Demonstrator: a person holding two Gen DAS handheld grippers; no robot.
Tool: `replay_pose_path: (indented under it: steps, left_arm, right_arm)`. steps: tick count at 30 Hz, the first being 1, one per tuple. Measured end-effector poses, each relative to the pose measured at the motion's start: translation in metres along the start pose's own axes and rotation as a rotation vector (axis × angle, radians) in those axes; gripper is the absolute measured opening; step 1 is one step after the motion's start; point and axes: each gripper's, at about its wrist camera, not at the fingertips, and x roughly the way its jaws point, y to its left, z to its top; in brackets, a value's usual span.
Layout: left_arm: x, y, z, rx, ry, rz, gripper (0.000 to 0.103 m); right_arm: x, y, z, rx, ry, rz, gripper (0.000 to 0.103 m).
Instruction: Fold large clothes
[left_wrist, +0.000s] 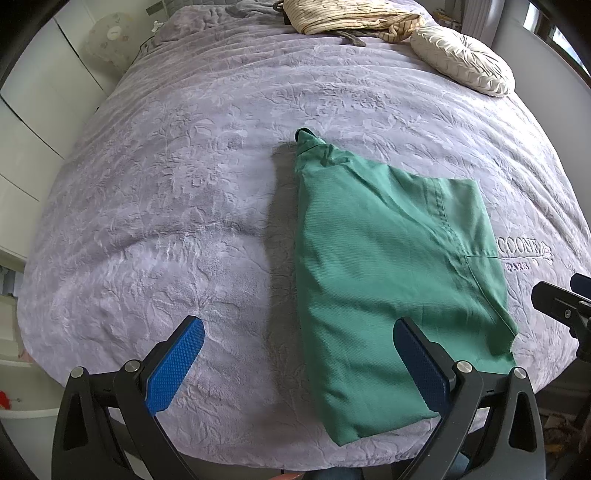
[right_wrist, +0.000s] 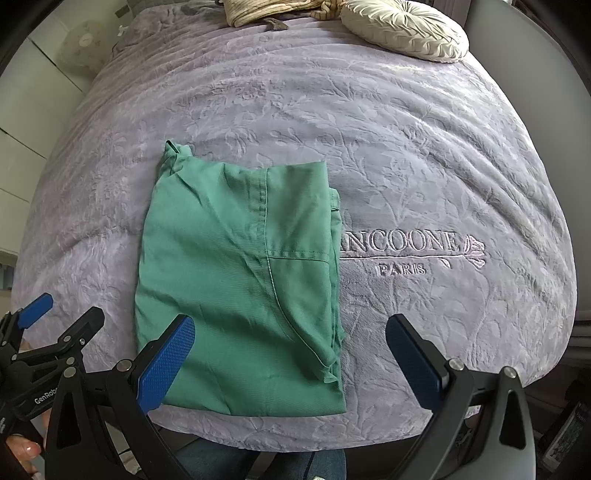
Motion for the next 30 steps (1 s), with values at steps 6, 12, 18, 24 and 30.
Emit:
replay_pose_path:
  steps: [6, 12, 18, 24, 30]
  left_arm:
    - [0.0001, 0.0007, 0.0007, 0.002, 0.000, 0.000, 0.103]
    - [0.0000, 0.0003, 0.0005, 0.003, 0.001, 0.000, 0.103]
    - [0.0045, 0.0051, 0.0022, 0.006, 0.008, -0.005, 0.103]
    - [0.0038, 0.0031, 0.0024, 0.011, 0.006, -0.010, 0.103]
    - [0.0021, 0.0021, 0.0024, 0.013, -0.002, -0.025, 0.103]
  right_arm:
    - [0.0012, 0.0007, 0.0003, -0.001, 0.002, 0.000, 0.103]
    - [0.0012, 0.0013, 0.0001, 0.000, 0.002, -0.001, 0.103]
    - [0.0018, 0.0018, -0.0002, -0.001, 0.003, 0.000, 0.103]
    - [0.0020, 0.0023, 0.0001, -0.002, 0.004, -0.001, 0.103]
    - [0.0055, 0.0025, 0.0000, -0.008, 0.010, 0.001, 0.103]
